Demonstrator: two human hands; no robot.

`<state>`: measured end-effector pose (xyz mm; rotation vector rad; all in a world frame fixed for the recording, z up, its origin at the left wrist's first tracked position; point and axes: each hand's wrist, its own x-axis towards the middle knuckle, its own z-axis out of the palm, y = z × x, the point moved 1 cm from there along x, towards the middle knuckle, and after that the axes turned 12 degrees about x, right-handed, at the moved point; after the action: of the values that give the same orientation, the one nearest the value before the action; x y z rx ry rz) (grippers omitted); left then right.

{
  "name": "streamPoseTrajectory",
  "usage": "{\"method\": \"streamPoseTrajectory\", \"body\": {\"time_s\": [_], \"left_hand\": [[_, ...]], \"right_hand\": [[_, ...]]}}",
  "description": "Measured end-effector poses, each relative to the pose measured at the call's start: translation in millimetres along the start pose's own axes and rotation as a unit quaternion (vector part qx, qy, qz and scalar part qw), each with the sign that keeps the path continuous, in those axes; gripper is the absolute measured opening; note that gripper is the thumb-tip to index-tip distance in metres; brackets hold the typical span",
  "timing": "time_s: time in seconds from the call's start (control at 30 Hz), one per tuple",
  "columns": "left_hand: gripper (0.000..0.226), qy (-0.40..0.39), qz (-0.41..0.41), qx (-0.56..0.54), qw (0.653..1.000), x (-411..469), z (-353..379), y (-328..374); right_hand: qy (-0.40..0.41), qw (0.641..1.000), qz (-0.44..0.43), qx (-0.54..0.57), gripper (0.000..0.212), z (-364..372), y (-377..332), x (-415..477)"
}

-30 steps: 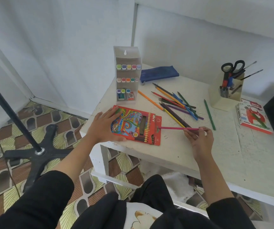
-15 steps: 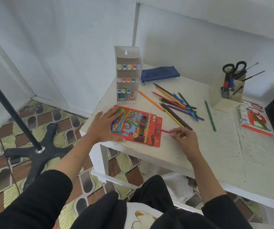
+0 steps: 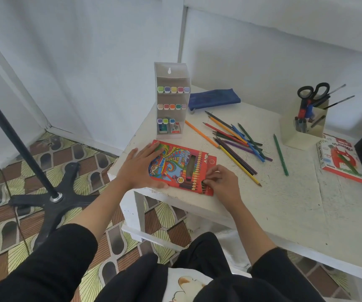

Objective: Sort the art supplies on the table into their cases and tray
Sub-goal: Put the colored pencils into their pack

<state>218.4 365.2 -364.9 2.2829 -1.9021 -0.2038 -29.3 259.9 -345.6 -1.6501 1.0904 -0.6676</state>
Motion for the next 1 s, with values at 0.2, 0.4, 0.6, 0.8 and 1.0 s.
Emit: {"method": "streamPoseTrajectory", "body": {"time_s": [0.2, 0.4, 0.6, 0.8, 1.0], "left_hand": [[0.130, 0.001, -0.002, 0.001, 1.000, 0, 0, 0], [0.128, -0.001, 0.001, 0.009, 1.000, 0, -1, 0], [0.127, 0.003, 0.003, 0.015, 1.000, 0, -1, -2], [0.125, 0.004, 0.001, 0.005, 1.000, 0, 1, -3], [0.123, 0.010, 0.005, 0.010, 1.000, 0, 2, -4]], "right_hand": [[-0.028, 0.999, -0.023, 0.000, 0.011, -14, 0, 4], [0.025, 0.998, -0.056, -0.021, 0.006, -32, -11, 38], [0.015, 0.985, -0.071, -0.155, 0.017, -29, -24, 92], [0.043, 0.942, -0.089, -0.321, 0.019, -2, -29, 114], [0.063, 0.934, -0.056, -0.346, 0.014, 0, -25, 112]]}}
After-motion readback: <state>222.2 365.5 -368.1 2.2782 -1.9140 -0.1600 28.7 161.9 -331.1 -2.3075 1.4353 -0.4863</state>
